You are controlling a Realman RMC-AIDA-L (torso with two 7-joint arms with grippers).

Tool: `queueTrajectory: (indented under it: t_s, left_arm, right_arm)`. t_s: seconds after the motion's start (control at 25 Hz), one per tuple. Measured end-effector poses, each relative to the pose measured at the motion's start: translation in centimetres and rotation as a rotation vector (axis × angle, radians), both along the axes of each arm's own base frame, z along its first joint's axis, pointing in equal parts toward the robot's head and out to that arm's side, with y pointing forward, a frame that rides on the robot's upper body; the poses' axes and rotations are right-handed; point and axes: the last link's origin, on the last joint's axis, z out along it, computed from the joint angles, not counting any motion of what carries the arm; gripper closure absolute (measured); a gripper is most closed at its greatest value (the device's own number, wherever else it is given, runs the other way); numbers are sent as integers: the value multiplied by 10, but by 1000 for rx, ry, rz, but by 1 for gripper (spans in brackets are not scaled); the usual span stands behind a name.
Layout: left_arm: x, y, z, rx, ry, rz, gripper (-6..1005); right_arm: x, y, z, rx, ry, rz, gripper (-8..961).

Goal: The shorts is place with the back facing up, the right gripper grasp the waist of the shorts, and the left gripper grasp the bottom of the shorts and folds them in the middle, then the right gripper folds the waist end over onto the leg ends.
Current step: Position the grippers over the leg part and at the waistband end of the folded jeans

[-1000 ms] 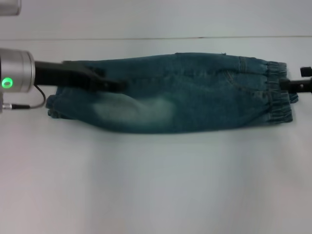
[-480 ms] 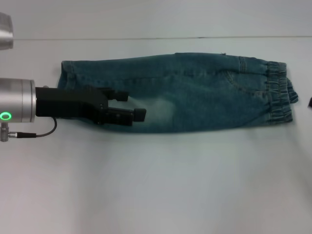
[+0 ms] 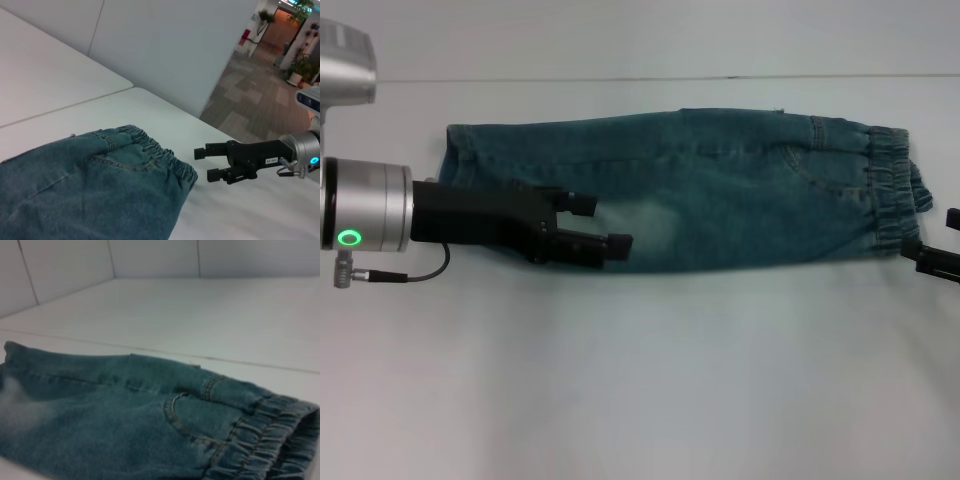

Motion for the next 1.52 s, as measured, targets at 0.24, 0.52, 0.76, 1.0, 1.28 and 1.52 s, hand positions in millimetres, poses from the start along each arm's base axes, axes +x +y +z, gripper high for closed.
queueTrajectory:
  t_s: [0.24, 0.52, 0.76, 1.0, 1.28, 1.52]
  left_arm:
    - [2, 1, -1, -7, 8, -16, 60]
    - [3, -3, -5, -45, 29, -39, 60]
    - [5, -6, -6, -64, 22, -57, 60]
    - [8, -7, -8, -75, 16, -65, 61]
    - [10, -7, -9, -78, 12, -67, 62]
    - [10, -7, -9, -80, 11, -67, 63]
  right_arm:
    - [-6, 12, -5, -63, -28, -15, 39]
    - [-8, 21, -10, -117, -60, -37, 38]
    - [-12, 25, -14, -144, -89, -14, 42]
    - [-15, 27, -17, -158, -121, 30, 59]
    - [-15, 28, -19, -173, -148, 90, 79]
    - [-15, 28, -19, -169, -172, 121, 199]
